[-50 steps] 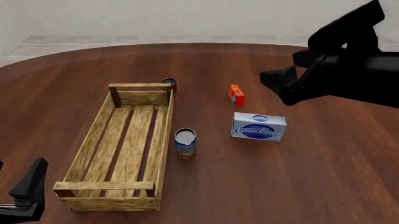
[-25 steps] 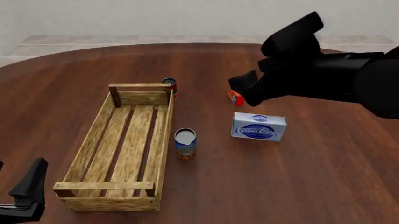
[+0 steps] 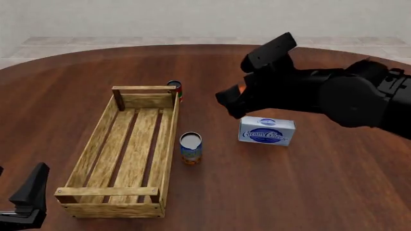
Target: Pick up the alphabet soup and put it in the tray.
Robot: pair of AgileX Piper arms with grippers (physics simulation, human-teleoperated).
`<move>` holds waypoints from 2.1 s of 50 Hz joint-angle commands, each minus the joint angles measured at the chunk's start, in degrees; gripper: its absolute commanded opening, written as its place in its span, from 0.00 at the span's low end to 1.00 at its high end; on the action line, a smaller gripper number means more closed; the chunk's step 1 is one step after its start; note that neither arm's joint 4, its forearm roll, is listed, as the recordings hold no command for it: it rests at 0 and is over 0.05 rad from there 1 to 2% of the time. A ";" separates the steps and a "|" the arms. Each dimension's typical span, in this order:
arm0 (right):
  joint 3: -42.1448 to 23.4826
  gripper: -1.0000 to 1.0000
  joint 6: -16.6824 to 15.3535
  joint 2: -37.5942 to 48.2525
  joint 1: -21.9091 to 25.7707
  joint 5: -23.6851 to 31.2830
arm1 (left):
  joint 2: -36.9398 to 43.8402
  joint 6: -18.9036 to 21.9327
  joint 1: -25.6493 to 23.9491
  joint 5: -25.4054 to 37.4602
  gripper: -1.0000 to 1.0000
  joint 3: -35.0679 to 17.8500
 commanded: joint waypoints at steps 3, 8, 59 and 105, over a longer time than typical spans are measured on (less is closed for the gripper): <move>0.68 1.00 1.33 3.01 0.94 -2.50 | -0.08 0.00 0.00 0.15 1.00 -0.08; 0.85 1.00 1.58 3.71 1.14 -3.09 | -0.04 0.01 0.00 0.03 1.00 0.00; 1.09 1.00 4.36 13.38 3.28 -9.98 | -0.14 0.01 0.01 0.22 1.00 -0.08; 0.94 1.00 7.58 22.42 4.90 -16.28 | -0.14 -0.02 0.00 0.21 1.00 -0.08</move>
